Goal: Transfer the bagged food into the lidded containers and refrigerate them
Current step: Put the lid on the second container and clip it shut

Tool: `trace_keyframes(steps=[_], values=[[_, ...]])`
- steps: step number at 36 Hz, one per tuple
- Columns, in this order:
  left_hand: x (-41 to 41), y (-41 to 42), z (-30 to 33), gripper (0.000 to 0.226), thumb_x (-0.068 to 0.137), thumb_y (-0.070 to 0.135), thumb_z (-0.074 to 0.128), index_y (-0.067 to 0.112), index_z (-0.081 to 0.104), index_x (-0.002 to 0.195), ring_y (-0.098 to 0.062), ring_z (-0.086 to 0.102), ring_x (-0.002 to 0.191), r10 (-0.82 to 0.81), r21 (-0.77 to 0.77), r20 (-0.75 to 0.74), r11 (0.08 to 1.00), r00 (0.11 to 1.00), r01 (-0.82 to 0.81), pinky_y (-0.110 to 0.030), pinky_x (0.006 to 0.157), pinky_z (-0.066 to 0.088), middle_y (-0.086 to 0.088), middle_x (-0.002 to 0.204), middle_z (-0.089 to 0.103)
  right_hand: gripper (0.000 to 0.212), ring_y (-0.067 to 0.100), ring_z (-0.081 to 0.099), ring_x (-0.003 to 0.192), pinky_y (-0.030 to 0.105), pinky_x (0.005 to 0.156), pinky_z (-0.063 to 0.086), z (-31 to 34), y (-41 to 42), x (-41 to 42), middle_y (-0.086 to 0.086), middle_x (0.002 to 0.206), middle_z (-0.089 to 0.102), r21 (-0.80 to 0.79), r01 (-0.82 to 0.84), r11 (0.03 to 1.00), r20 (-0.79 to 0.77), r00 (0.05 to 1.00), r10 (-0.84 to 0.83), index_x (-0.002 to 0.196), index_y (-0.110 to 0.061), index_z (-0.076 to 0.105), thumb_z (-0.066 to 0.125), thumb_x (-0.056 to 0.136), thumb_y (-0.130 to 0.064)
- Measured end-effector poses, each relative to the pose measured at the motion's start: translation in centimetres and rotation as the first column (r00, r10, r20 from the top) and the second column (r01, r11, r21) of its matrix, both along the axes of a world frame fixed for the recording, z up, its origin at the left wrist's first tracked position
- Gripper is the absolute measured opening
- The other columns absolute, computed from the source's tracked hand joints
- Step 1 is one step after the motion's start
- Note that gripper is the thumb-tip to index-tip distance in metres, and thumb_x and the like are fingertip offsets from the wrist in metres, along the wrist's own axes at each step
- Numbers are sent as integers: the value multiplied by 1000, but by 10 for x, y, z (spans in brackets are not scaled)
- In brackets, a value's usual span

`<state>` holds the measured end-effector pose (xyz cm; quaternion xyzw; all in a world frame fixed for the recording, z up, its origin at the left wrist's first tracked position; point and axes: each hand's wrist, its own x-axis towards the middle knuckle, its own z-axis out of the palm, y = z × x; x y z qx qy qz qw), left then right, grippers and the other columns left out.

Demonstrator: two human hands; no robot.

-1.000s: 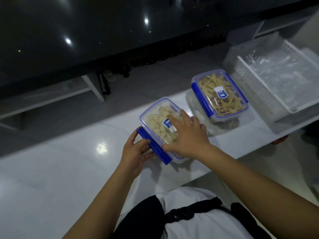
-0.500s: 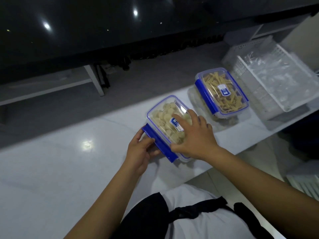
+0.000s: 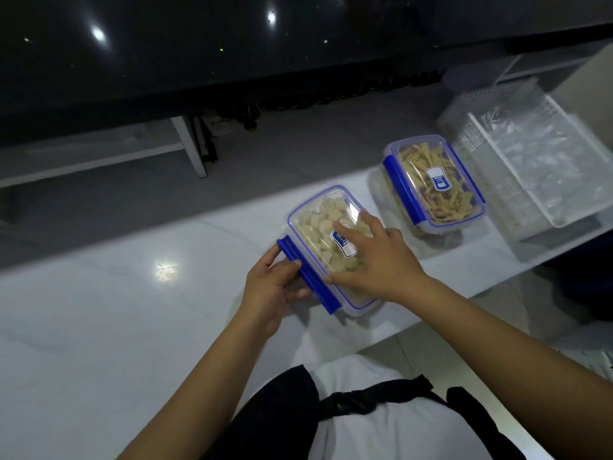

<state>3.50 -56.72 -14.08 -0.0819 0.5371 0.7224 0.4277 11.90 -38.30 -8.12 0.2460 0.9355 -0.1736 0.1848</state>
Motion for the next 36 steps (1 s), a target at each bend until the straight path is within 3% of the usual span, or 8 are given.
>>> trace_keyframes(steps=[7, 15, 19, 21, 23, 27, 30, 36], values=[[-12, -11, 8, 54, 92, 12, 70, 31, 56, 141, -14, 75, 96, -3, -127, -172, 992, 985, -19, -22, 65, 58, 2, 116, 75, 84, 36, 44, 124, 38, 96, 44, 9, -10, 9, -3, 160, 16, -52, -72, 996, -26, 997, 71, 152, -49, 25, 65, 80, -65], [-15, -8, 21, 73, 85, 14, 79, 41, 48, 145, -11, 75, 86, -157, -294, -234, 952, 959, 84, -33, 59, 61, 7, 114, 66, 77, 30, 38, 131, 39, 96, 45, 6, -12, 15, -5, 161, 14, -91, -80, 993, -50, 996, 76, 151, -48, 27, 64, 85, -60], [-17, -6, 28, 74, 86, 15, 78, 39, 45, 148, -16, 71, 89, -230, -390, -265, 914, 936, 114, -33, 54, 60, 8, 112, 64, 80, 26, 43, 131, 38, 98, 44, 5, 8, 10, -2, 150, 37, -212, 74, 974, -220, 968, -121, 151, -41, 34, 74, 81, -48], [-18, -4, 31, 73, 87, 15, 78, 38, 45, 148, -14, 68, 90, -255, -427, -268, 896, 929, 123, -31, 51, 59, 9, 110, 63, 90, 23, 44, 131, 35, 95, 42, 1, 22, 6, -1, 154, 35, -381, 237, 894, -228, 913, -339, 153, -39, 29, 81, 79, -38], [-18, -3, 33, 74, 87, 14, 77, 39, 44, 149, -13, 67, 90, -266, -451, -266, 884, 927, 124, -30, 49, 58, 8, 111, 63, 99, 22, 46, 129, 34, 89, 45, -1, 34, 2, 1, 157, 33, -594, 381, 709, -71, 853, -518, 155, -35, 27, 86, 76, -30], [-18, -2, 39, 74, 88, 16, 76, 39, 43, 149, -18, 66, 96, -316, -502, -271, 852, 909, 147, -40, 58, 63, 2, 121, 62, 90, 20, 70, 95, 35, 68, 56, -11, 47, -3, 5, 124, 66, -729, 519, 446, 219, 795, -566, 150, -28, 38, 87, 75, -22], [-18, 0, 42, 74, 88, 17, 76, 38, 42, 150, -22, 66, 103, -338, -531, -275, 834, 900, 151, -43, 64, 62, 2, 124, 61, 80, 20, 76, 78, 35, 64, 59, -16, 53, -5, 4, 100, 76, -735, 528, 425, 254, 796, -549, 141, -23, 48, 89, 72, -21], [-16, 2, 45, 73, 88, 16, 76, 39, 43, 149, -21, 66, 101, -313, -543, -254, 829, 915, 133, -43, 63, 62, 2, 124, 62, 72, 19, 76, 76, 31, 60, 59, -16, 56, -5, 3, 93, 78, -738, 540, 404, 267, 784, -560, 128, -22, 57, 93, 65, -23]])
